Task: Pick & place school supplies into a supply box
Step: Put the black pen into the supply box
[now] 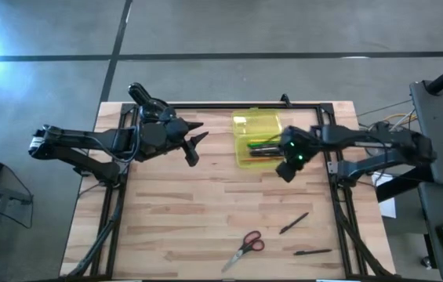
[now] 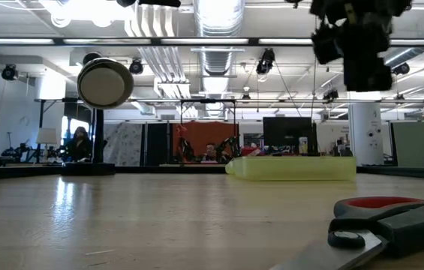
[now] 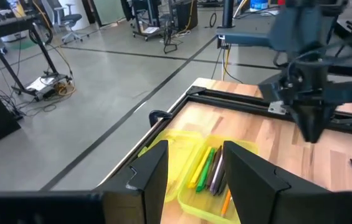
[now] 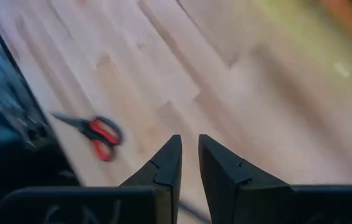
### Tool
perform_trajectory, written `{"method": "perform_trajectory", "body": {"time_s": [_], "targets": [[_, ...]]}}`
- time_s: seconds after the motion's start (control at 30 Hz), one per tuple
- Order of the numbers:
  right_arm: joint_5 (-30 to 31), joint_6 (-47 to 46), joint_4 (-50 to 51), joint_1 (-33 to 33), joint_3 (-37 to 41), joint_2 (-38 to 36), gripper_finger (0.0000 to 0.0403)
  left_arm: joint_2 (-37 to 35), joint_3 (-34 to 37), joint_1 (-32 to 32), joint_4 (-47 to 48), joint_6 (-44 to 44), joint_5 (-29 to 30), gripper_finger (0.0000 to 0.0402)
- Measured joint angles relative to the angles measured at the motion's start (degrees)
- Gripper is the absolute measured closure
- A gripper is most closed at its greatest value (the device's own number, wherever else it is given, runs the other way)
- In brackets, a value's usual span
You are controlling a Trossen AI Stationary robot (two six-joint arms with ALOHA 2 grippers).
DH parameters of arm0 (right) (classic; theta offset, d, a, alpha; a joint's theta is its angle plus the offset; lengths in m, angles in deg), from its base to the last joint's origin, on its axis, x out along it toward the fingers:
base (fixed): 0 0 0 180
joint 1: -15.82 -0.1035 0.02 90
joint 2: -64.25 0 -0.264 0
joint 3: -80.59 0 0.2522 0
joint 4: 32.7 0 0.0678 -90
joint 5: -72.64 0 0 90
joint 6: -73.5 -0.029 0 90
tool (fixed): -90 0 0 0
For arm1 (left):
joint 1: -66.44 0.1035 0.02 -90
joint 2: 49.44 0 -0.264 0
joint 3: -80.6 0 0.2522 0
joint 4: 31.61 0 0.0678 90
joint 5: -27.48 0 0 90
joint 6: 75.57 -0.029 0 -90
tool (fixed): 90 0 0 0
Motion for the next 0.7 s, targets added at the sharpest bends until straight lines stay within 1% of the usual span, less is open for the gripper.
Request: {"method": "perform_trajectory", "body": {"time_s": [0.2, 0.27, 0.33, 0.4, 0.47, 0.57, 0.63, 0.7], "targets": [[0.0, -37.0, -10.1, -8.4, 11.2, -8.2, 0.0353, 0.0, 0.0, 0.0, 0.2, -1.5, 0.0, 0.0264], [0.7, -47.1, -11.4, -11.9, 14.3, -10.1, 0.0353, 0.0, 0.0, 0.0, 1.0, -1.8, 0.0, 0.0264], [5.1, -56.9, -11.4, -16.0, 16.4, -11.5, 0.0354, 0.0, 0.0, 0.0, 3.1, -1.8, 0.0, 0.0264], [10.4, -69.0, -10.7, -21.1, 17.8, -12.5, 0.0353, 0.0, 0.0, 0.0, 6.3, -1.1, -0.5, 0.0264], [15.4, -79.7, -10.7, -26.3, 18.7, -12.9, 0.0352, 0.0, 0.0, 0.0, 10.4, 0.5, -3.7, 0.0264], [20.9, -91.4, -10.7, -33.4, 19.2, -12.3, 0.0348, 0.0, 0.0, 0.0, 16.8, 3.1, -12.4, 0.0264], [21.9, -95.9, -10.8, -37.1, 19.1, -10.9, 0.0345, 0.0, 0.0, 0.0, 19.9, 3.9, -16.5, 0.0264], [21.3, -96.8, -10.5, -39.1, 18.5, -8.9, 0.0341, 0.1, 0.5, 0.0, 21.2, 4.1, -18.1, 0.0264]]}}
